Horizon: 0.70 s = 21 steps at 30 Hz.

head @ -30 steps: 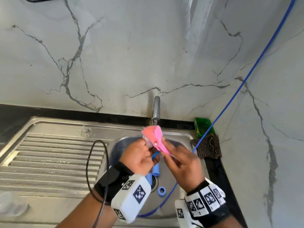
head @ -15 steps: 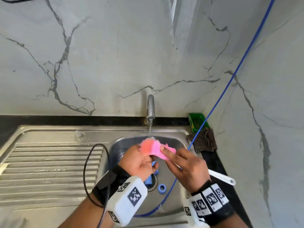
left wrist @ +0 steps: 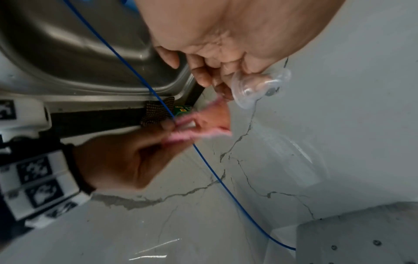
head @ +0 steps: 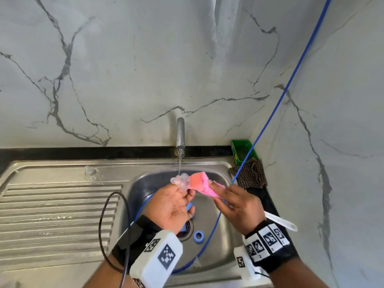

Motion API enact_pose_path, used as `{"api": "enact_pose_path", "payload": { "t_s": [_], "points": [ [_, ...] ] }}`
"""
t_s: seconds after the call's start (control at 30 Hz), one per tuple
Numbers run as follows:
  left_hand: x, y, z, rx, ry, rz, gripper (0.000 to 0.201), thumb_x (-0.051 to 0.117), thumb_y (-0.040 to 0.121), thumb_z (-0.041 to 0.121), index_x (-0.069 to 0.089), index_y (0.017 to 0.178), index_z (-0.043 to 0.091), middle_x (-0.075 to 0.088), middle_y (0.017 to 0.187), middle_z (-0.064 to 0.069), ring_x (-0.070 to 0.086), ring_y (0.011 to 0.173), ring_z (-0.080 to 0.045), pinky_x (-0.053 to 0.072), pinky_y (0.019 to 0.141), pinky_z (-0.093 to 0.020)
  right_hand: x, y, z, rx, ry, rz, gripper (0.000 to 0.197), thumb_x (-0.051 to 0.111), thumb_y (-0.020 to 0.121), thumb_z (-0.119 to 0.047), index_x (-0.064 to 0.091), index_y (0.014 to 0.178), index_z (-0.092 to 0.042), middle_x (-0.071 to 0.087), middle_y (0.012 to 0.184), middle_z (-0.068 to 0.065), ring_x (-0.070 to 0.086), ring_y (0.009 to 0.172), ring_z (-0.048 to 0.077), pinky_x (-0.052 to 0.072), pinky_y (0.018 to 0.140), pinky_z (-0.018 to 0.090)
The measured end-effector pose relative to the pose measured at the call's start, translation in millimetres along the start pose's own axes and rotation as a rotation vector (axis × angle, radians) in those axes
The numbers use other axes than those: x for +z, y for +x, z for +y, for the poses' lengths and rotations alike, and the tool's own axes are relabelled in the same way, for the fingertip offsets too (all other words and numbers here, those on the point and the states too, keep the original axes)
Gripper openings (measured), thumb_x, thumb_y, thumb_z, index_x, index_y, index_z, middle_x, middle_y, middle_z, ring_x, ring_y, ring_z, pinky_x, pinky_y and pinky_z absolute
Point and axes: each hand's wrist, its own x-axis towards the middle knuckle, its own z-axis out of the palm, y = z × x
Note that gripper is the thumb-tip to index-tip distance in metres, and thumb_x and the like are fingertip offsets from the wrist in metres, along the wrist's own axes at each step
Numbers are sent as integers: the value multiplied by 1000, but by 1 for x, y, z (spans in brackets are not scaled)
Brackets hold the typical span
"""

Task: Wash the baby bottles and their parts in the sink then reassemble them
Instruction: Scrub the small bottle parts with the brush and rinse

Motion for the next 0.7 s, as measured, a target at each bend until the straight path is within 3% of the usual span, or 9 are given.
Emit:
{"api": "enact_pose_path", "payload": {
  "t_s": [0.1, 0.17, 0.23, 0.27, 0.37, 0.43, 0.53, 0.6, 0.7],
  "points": [
    [-3, 5, -1, 44, 64, 22, 26, 65, 77, 35, 59, 100, 25, 64, 93, 9, 52, 79, -9, 32, 70, -31, -11, 1, 7, 117, 116, 120, 50, 65, 94, -36, 52, 141, -47, 50, 74, -14, 48, 55, 9, 50, 51, 31],
    [3, 5, -6, 67, 128, 44, 20, 68, 77, 28, 59, 95, 28, 60, 97, 9, 50, 79, -9, 31, 68, -31, -14, 17, -6, 113, 225, 173, 44, 66, 96, -33, 58, 139, -36, 61, 77, -6, 55, 59, 15, 51, 57, 32],
    [8, 7, -14, 117, 206, 78, 7, 56, 89, 22, 57, 86, 28, 55, 95, 5, 47, 79, -10, 29, 65, -31, -9, 36, -30, 97, 352, 118, 45, 69, 95, -27, 59, 139, -32, 69, 85, -2, 63, 67, 17, 53, 63, 32],
    [11, 7, -17, 146, 217, 93, 15, 50, 95, 19, 60, 86, 27, 56, 90, 3, 47, 77, -10, 29, 64, -30, -4, 40, -41, 100, 399, 65, 45, 69, 95, -27, 60, 138, -32, 72, 92, -5, 66, 73, 13, 54, 67, 31],
    [11, 2, -12, 205, 259, 117, 24, 45, 99, 14, 65, 92, 23, 60, 77, 6, 49, 75, -9, 33, 67, -31, 6, 34, -44, 155, 471, -56, 42, 68, 96, -32, 61, 137, -37, 75, 112, -8, 70, 94, 5, 58, 81, 31],
    [7, -3, -3, 247, 293, 139, 22, 46, 101, 16, 65, 94, 24, 63, 79, 8, 52, 78, -9, 35, 70, -31, 5, 18, -24, 180, 443, -67, 43, 70, 94, -29, 61, 132, -45, 73, 119, -14, 71, 99, 2, 59, 83, 34],
    [-4, -5, 6, 337, 315, 150, 18, 54, 100, 32, 70, 108, 28, 67, 96, 6, 54, 93, -13, 36, 74, -32, -8, 8, -9, 295, 416, -34, 54, 74, 91, -24, 58, 123, -64, 73, 107, -26, 70, 84, -4, 60, 79, 30],
    [-5, -5, 7, 361, 382, 139, 17, 59, 97, 35, 72, 89, 27, 68, 94, 6, 55, 94, -14, 38, 79, -31, -13, 22, -23, 344, 474, 20, 57, 74, 91, -21, 57, 118, -68, 71, 98, -34, 66, 78, -5, 57, 76, 18],
    [-1, -4, 6, 355, 519, 78, 33, 53, 97, 23, 69, 69, 27, 68, 88, 11, 58, 93, -11, 39, 81, -29, -3, 49, -51, 264, 555, -22, 46, 72, 94, -21, 62, 129, -49, 74, 105, -24, 73, 81, 11, 60, 73, 25]
  ]
}}
